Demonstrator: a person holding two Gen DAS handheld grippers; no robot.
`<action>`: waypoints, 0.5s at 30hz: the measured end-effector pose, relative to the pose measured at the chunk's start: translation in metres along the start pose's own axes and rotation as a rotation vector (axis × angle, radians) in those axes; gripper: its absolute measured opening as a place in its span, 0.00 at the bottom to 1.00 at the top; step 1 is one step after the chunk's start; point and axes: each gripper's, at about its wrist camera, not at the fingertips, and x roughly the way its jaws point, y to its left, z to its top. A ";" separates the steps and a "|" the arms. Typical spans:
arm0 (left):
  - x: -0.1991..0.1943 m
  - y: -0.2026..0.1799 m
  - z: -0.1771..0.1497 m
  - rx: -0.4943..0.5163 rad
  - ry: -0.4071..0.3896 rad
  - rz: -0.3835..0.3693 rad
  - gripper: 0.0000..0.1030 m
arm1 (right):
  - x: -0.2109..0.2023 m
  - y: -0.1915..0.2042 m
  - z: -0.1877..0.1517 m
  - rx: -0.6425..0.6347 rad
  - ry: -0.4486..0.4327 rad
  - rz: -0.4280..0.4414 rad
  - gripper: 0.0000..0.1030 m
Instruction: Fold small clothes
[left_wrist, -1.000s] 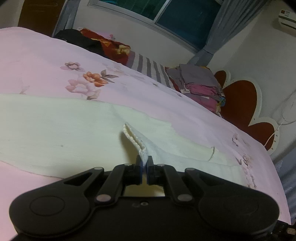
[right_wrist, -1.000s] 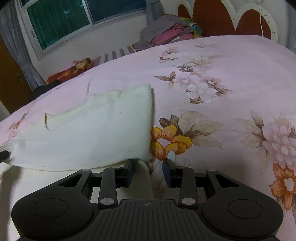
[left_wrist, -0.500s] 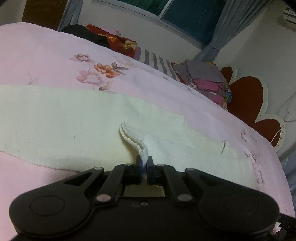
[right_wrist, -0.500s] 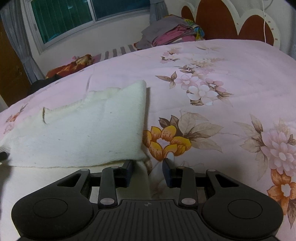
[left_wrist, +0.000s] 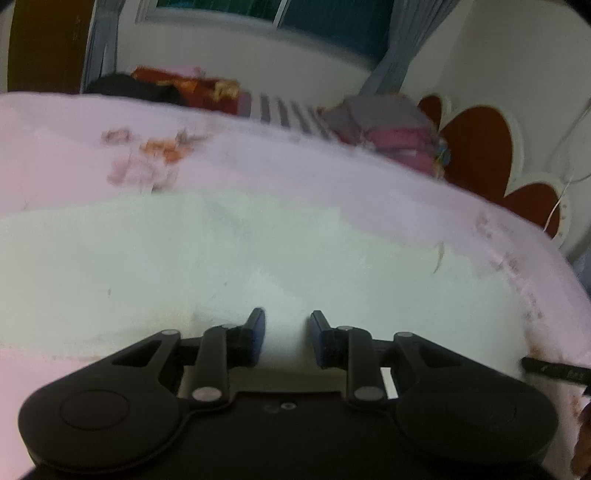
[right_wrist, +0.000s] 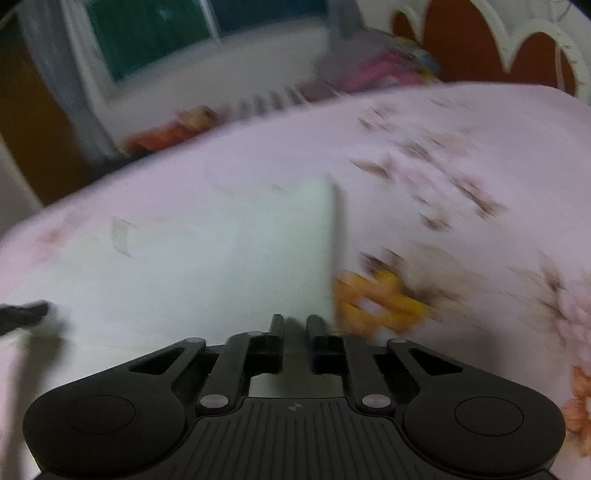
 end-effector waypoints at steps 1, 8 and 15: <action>-0.001 0.003 -0.003 -0.002 -0.001 -0.006 0.24 | 0.000 -0.010 0.001 0.043 -0.001 0.030 0.00; 0.002 -0.009 0.014 0.007 -0.026 -0.019 0.31 | 0.001 0.008 0.030 -0.017 -0.051 0.111 0.00; 0.025 -0.029 0.024 0.093 -0.029 0.003 0.38 | 0.053 0.051 0.040 -0.172 0.012 0.234 0.00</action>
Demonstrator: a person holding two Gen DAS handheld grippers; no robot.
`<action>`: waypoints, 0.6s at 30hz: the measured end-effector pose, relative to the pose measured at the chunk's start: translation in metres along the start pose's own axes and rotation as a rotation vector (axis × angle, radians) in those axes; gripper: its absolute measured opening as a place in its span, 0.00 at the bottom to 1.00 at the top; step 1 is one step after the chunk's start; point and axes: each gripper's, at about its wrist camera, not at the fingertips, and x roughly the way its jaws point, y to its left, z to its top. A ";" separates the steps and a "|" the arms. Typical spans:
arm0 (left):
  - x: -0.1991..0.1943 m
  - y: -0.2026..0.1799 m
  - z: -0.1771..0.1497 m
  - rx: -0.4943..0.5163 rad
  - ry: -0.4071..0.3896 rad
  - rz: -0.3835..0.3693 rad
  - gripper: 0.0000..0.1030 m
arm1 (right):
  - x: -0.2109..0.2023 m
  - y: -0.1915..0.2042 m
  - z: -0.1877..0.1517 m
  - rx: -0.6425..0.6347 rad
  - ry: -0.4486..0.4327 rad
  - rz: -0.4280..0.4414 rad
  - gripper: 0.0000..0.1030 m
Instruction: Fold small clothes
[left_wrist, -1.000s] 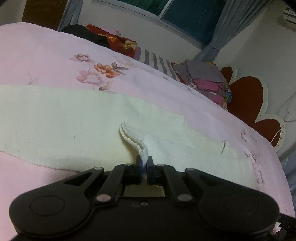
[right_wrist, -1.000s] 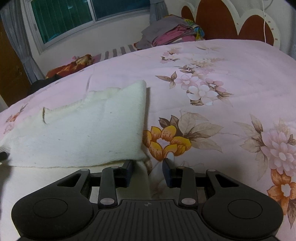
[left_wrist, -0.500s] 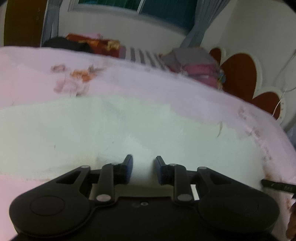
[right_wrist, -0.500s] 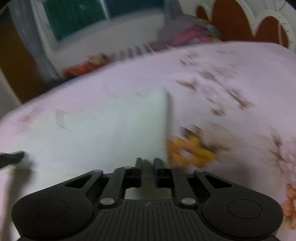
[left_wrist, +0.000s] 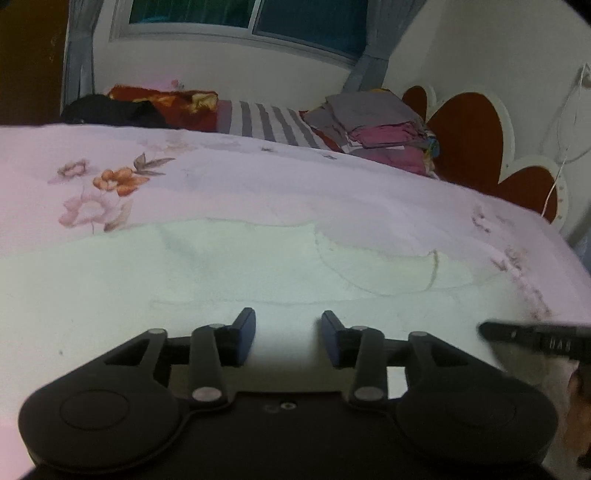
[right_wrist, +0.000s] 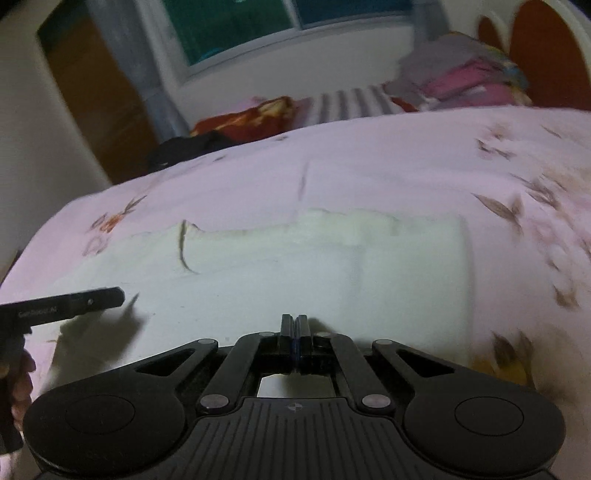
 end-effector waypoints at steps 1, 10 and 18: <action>0.001 0.005 0.000 -0.001 0.004 0.013 0.38 | 0.001 -0.005 0.004 0.004 -0.011 -0.036 0.00; -0.003 0.017 -0.004 -0.012 -0.001 0.038 0.40 | 0.005 -0.068 0.034 0.162 -0.037 -0.236 0.00; -0.024 0.005 -0.020 0.017 0.015 -0.008 0.42 | -0.035 -0.039 -0.006 0.091 0.016 -0.207 0.00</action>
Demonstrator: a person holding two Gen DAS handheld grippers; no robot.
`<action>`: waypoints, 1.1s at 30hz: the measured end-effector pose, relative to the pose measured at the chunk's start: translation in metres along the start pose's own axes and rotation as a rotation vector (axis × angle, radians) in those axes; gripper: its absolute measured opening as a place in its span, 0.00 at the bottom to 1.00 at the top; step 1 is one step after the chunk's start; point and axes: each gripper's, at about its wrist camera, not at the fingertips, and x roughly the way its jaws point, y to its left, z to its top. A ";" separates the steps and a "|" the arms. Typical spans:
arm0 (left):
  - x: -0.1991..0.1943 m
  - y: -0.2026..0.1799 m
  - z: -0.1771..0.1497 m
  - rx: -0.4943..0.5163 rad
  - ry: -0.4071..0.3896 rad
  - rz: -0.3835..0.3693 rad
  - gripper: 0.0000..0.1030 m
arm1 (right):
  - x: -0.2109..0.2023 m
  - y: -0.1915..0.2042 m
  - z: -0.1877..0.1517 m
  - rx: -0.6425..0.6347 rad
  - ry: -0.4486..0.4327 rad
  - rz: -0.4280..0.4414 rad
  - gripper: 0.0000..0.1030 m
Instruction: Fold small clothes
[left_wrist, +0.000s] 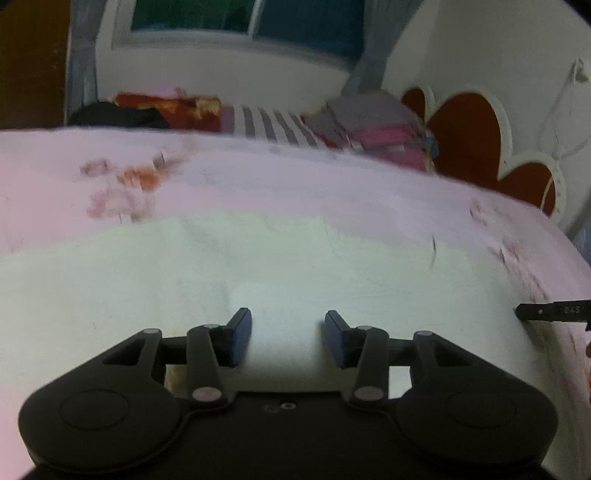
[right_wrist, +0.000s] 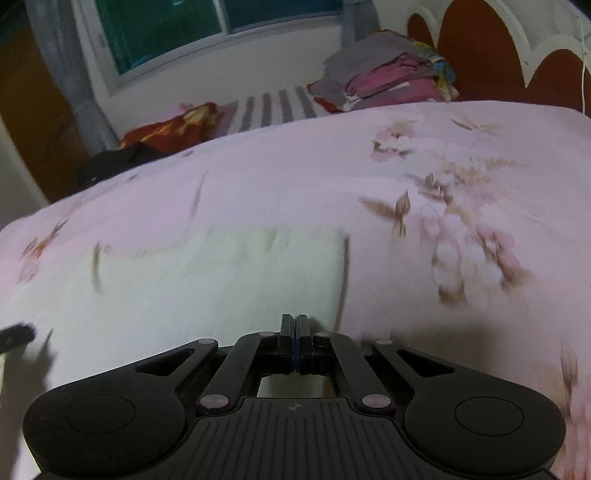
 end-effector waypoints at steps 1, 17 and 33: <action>0.003 0.000 -0.004 0.006 0.020 0.005 0.42 | 0.000 0.001 -0.007 -0.009 0.017 -0.010 0.00; -0.080 0.058 -0.043 -0.150 -0.084 0.106 0.65 | -0.059 0.035 -0.043 0.036 -0.064 -0.018 0.00; -0.177 0.294 -0.094 -0.837 -0.309 0.260 0.51 | -0.070 0.076 -0.060 0.038 -0.106 -0.011 0.67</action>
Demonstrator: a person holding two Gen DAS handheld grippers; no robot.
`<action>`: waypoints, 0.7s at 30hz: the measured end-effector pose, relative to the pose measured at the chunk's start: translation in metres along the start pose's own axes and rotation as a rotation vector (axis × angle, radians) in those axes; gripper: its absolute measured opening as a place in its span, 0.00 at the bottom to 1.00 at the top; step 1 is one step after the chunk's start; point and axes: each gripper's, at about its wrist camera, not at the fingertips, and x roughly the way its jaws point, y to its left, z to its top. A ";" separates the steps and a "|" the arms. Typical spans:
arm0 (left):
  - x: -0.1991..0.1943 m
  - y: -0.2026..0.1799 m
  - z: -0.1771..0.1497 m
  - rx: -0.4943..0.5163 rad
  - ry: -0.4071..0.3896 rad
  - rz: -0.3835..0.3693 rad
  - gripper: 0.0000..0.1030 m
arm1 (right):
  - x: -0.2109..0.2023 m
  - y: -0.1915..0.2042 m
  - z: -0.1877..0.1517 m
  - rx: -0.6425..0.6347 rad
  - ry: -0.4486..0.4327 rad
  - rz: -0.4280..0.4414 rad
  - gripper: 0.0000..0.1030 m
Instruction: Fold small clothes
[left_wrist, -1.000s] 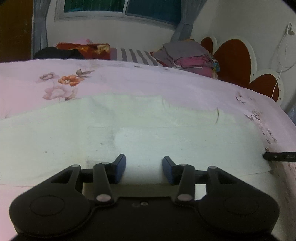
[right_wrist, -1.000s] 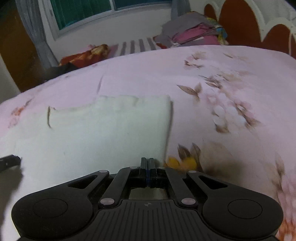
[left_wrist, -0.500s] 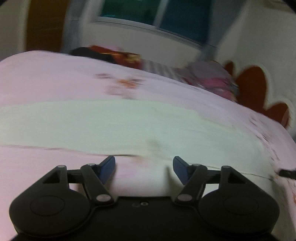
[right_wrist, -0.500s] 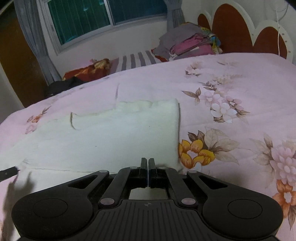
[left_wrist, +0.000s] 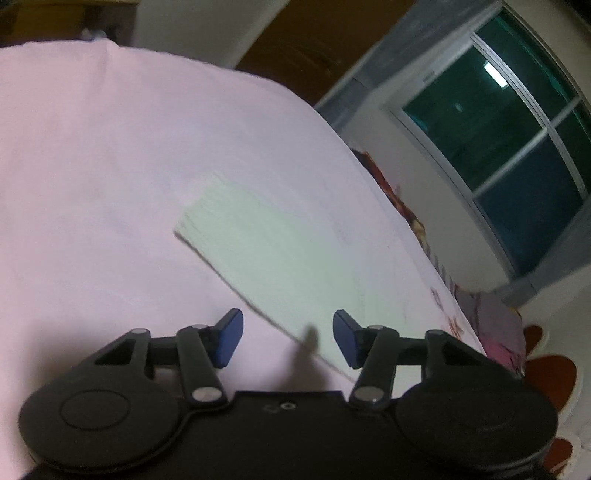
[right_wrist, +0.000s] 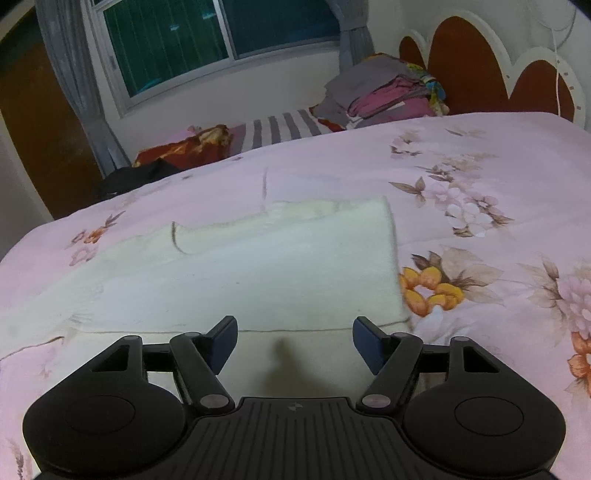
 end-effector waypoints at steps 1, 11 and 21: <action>0.003 0.001 0.003 -0.015 -0.010 -0.001 0.51 | 0.001 0.002 0.000 0.002 -0.001 -0.007 0.67; 0.045 -0.008 0.035 -0.013 -0.022 0.013 0.03 | -0.001 0.000 0.009 0.056 0.001 -0.085 0.49; 0.060 -0.032 0.044 0.025 -0.043 0.063 0.03 | -0.004 -0.013 0.006 0.098 0.007 -0.079 0.49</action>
